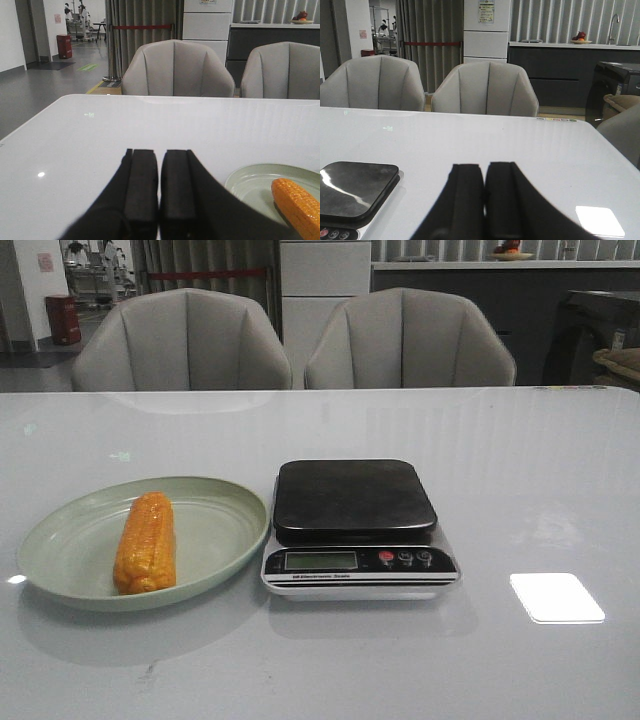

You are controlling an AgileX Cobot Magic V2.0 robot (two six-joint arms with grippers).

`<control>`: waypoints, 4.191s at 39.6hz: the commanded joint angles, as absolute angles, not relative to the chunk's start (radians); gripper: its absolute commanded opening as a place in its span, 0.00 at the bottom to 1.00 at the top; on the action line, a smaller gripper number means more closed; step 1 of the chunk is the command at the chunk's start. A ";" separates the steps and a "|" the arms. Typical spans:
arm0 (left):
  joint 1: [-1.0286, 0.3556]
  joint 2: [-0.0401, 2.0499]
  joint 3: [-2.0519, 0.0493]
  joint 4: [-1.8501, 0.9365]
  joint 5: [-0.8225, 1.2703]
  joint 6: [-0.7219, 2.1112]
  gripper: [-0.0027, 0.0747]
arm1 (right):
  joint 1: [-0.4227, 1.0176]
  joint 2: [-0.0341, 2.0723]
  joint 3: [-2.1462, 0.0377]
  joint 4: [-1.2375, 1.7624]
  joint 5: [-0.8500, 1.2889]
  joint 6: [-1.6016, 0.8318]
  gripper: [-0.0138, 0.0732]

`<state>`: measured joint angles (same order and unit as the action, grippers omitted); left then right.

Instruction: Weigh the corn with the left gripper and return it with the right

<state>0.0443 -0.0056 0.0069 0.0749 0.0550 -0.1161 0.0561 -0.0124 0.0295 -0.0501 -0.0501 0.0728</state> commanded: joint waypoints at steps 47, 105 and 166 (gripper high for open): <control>0.042 0.252 -0.424 0.062 0.248 -0.124 0.19 | 0.052 -0.028 0.037 -0.062 -0.136 0.068 0.34; -0.164 0.789 -0.682 -0.008 0.559 -0.124 0.73 | 0.052 -0.028 0.037 -0.062 -0.136 0.068 0.34; -0.467 1.703 -1.037 -0.136 0.467 -0.227 0.17 | 0.051 -0.028 0.037 -0.062 -0.136 0.068 0.34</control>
<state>-0.4603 1.7429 -0.9973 -0.1141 0.4886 -0.2179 0.0561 -0.0124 0.0295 -0.0501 -0.0501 0.0728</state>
